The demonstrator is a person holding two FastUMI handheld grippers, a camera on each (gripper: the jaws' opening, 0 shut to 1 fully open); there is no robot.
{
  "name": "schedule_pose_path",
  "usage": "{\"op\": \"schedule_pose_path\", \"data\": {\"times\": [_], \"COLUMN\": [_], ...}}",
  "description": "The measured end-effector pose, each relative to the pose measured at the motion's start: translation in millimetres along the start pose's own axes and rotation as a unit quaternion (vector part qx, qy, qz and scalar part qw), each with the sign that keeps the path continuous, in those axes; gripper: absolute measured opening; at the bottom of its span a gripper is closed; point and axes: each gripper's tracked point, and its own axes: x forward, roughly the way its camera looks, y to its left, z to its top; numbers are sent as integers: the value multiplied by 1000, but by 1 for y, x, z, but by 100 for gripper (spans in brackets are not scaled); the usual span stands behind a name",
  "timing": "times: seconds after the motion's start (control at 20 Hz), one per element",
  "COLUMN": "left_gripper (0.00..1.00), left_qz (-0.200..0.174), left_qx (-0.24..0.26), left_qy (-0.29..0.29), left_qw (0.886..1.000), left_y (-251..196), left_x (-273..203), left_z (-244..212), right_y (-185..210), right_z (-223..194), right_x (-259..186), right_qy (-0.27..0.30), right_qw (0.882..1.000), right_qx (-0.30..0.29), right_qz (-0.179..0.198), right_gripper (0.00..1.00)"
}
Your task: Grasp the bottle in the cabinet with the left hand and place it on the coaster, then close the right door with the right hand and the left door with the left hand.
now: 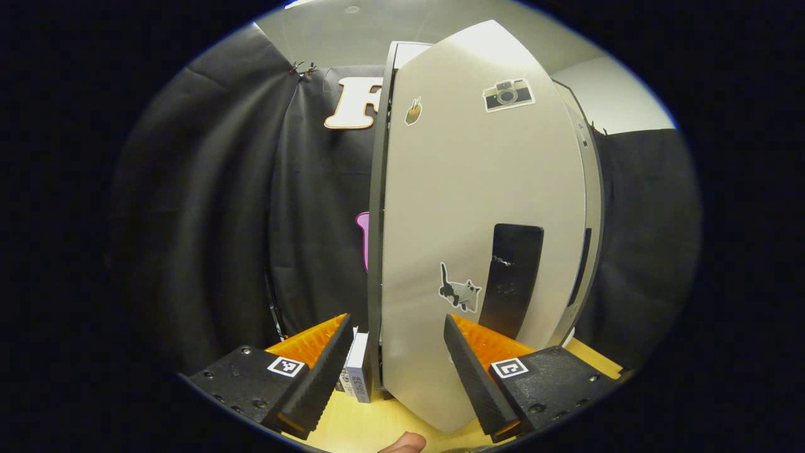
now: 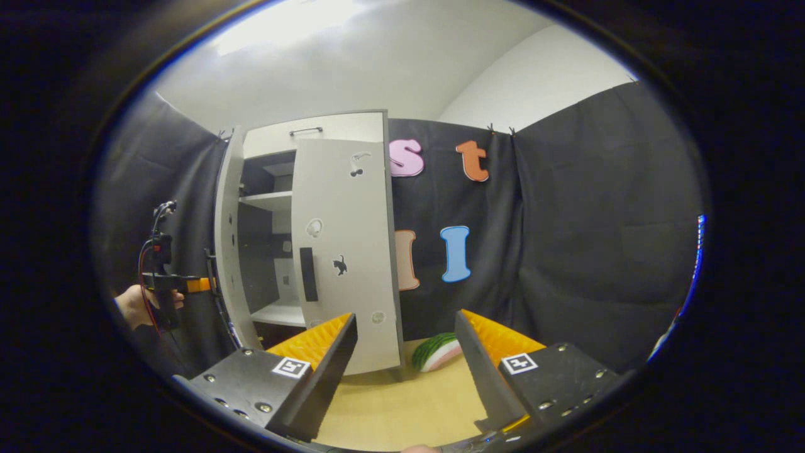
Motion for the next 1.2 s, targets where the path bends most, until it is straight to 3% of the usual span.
{"op": "schedule_pose_path", "data": {"times": [0.5,0.55,0.75,0.8,0.85,1.05,1.2], "left_gripper": [94,94,94,90,94,94,94], "left_qz": [-28,-32,-42,-41,-42,-40,-30], "left_qx": [9,8,3,2,0,-1,9], "left_qy": [16,15,15,12,10,5,-7], "left_qw": [999,999,999,999,999,999,999], "left_y": [-29,-32,-37,-37,-37,-38,-37], "left_x": [4,1,-14,-18,-23,-48,-71], "left_z": [-10,-10,-8,-6,-3,6,16], "right_y": [-4,-3,2,4,7,21,34], "right_z": [-2,-1,1,1,2,8,14], "right_x": [-21,-20,-23,-25,-26,-33,-36], "right_qy": [12,12,11,10,10,7,3], "right_qw": [1000,1000,1000,1000,1000,1000,1000], "right_qx": [0,1,1,-1,-1,4,6], "right_qz": [-8,-9,-7,-5,-3,7,20], "right_gripper": [92,95,92,95,95,92,95]}}
